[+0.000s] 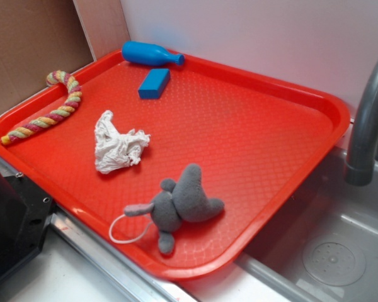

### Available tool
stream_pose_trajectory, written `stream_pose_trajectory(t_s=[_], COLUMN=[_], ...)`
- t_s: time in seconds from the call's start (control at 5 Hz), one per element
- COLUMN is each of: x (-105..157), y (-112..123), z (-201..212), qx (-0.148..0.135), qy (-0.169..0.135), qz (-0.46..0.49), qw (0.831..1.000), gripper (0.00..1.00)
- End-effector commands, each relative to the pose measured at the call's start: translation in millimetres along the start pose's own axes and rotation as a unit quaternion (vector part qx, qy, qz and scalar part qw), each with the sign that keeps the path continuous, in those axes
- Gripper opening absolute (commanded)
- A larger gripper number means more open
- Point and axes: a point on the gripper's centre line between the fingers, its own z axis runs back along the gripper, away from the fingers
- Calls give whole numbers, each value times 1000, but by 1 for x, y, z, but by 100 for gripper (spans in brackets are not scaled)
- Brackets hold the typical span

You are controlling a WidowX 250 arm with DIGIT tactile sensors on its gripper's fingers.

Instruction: Grab the blue block.

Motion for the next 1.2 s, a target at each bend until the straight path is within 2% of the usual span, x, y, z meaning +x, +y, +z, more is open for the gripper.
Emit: stream_pose_trajectory(t_s=[0.0, 0.2, 0.4, 0.6, 0.8, 1.0], x=[0, 26, 66, 112, 150, 171], y=[0, 35, 60, 69, 84, 91], z=[0, -49, -88, -112, -130, -161], qx=[0, 43, 27, 32, 18, 30], qy=[0, 25, 3, -35, -63, -53], qz=[0, 70, 185, 242, 302, 316], qw=[1000, 996, 982, 969, 951, 947], gripper=[100, 100, 100, 100, 100, 100])
